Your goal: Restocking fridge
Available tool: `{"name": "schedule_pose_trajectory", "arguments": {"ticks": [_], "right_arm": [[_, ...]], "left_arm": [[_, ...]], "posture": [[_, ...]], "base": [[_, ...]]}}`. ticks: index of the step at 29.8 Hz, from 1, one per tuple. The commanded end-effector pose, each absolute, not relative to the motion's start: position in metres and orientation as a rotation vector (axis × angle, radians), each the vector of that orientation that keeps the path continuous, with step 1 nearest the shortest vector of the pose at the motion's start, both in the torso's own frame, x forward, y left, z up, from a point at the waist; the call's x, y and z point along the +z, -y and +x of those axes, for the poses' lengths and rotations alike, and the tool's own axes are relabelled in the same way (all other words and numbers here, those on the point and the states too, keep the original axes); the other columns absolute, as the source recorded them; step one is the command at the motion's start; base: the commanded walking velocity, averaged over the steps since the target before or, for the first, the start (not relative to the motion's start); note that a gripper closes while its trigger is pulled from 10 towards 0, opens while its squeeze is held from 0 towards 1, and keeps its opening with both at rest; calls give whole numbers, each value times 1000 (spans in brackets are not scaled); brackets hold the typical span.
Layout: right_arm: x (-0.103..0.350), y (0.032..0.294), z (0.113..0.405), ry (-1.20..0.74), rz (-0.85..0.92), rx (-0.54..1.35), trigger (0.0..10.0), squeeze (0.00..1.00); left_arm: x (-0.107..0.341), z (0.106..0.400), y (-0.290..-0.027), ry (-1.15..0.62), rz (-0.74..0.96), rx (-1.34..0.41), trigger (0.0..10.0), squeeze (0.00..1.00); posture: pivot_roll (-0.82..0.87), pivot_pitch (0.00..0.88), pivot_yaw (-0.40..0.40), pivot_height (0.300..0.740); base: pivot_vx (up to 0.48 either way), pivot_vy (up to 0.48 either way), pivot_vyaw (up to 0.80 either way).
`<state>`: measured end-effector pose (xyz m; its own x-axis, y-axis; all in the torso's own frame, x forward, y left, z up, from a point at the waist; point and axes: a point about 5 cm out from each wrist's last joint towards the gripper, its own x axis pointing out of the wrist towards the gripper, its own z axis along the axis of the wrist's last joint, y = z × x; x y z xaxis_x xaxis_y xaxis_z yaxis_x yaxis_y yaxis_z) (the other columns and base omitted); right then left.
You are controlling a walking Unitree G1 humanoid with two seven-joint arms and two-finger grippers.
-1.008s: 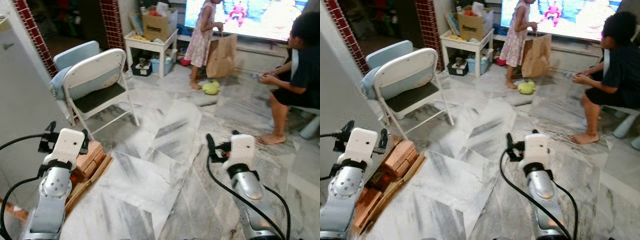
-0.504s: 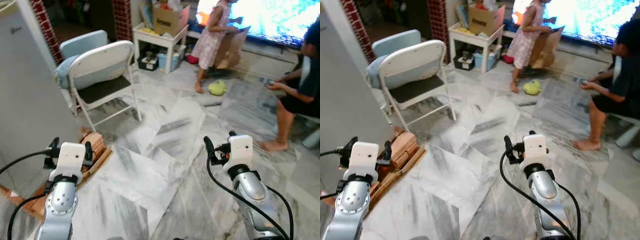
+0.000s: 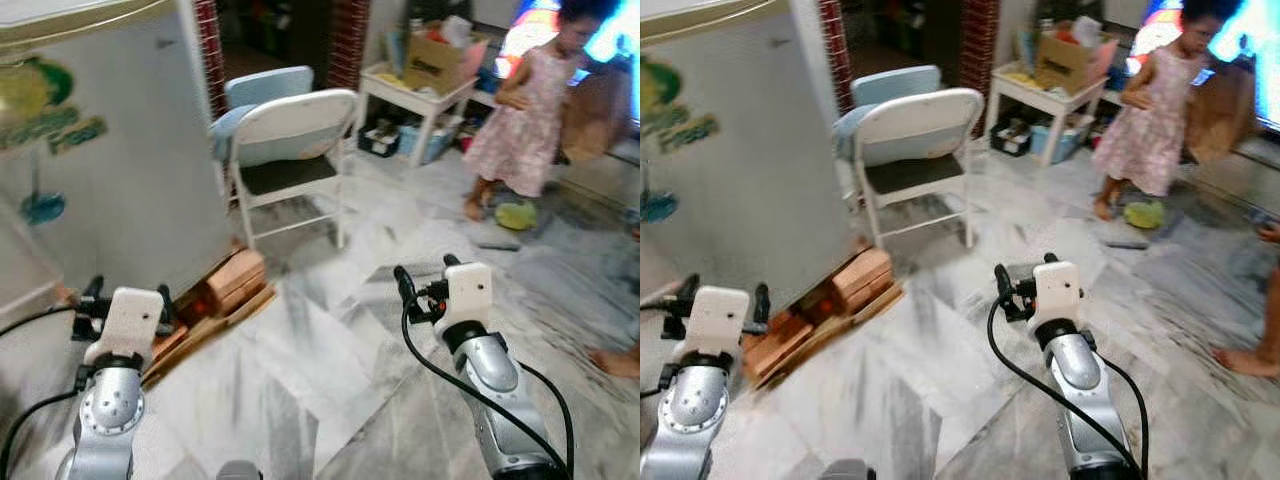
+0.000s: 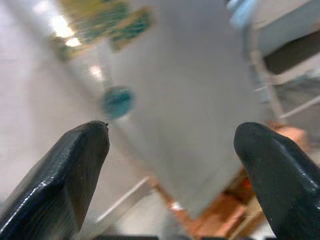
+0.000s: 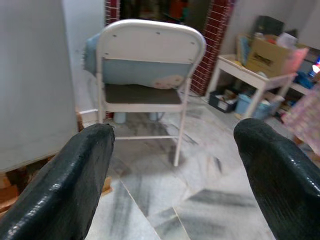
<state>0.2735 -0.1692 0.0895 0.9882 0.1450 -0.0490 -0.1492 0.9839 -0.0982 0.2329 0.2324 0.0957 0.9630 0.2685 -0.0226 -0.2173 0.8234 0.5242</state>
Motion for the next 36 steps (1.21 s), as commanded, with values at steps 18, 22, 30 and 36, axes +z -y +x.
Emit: {"name": "schedule_pose_trajectory", "arguments": {"ticks": [18, 22, 30, 36], "right_arm": [[81, 184, 259, -55, -82, -12, 10000, 0], [85, 182, 265, -45, -92, 22, 10000, 0], [88, 197, 270, -53, -107, -10, 10000, 0], [95, 191, 278, -26, -151, 53, 10000, 0]], "left_arm": [[92, 221, -230, -144, 508, 272, 10000, 0], [77, 204, -225, -190, 414, 275, 10000, 0], [95, 205, -221, -85, 545, 215, 10000, 0], [133, 229, -236, -38, 400, 129, 10000, 0]], "posture": [[66, 0, -11, 740], [73, 0, -39, 740], [81, 0, -62, 740], [80, 0, -66, 740]], "base": [[0, 0, 29], [0, 0, 0], [0, 0, 0], [0, 0, 0]]}}
